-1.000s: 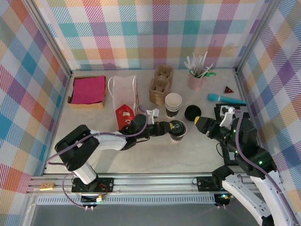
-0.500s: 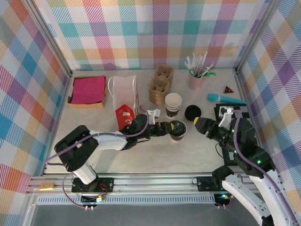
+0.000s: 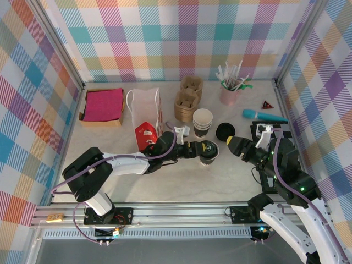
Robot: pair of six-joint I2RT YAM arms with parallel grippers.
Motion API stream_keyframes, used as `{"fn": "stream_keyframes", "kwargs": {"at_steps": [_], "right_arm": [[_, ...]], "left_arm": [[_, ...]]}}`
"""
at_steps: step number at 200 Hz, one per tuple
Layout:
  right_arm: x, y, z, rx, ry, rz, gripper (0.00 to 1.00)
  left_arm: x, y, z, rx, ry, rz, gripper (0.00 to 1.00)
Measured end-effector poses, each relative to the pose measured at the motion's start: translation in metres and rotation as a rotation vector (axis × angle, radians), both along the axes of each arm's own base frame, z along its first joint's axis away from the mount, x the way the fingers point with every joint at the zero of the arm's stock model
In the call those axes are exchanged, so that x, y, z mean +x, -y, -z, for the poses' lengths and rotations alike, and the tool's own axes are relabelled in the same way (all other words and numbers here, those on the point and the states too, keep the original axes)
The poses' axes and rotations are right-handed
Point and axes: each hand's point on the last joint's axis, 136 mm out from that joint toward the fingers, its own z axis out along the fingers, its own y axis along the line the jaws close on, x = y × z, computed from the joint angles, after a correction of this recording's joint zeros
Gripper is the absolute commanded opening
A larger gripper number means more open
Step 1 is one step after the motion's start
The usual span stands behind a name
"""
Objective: Pack the takeout coffee
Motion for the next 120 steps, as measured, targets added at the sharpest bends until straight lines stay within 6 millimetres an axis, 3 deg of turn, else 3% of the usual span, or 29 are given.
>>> {"fn": "stream_keyframes", "kwargs": {"at_steps": [120], "right_arm": [[0.0007,-0.0002,0.0064,-0.007,-0.013,0.001,0.58]], "left_arm": [[0.0017,0.0032,-0.0005,0.051,0.025,0.001,0.66]]}}
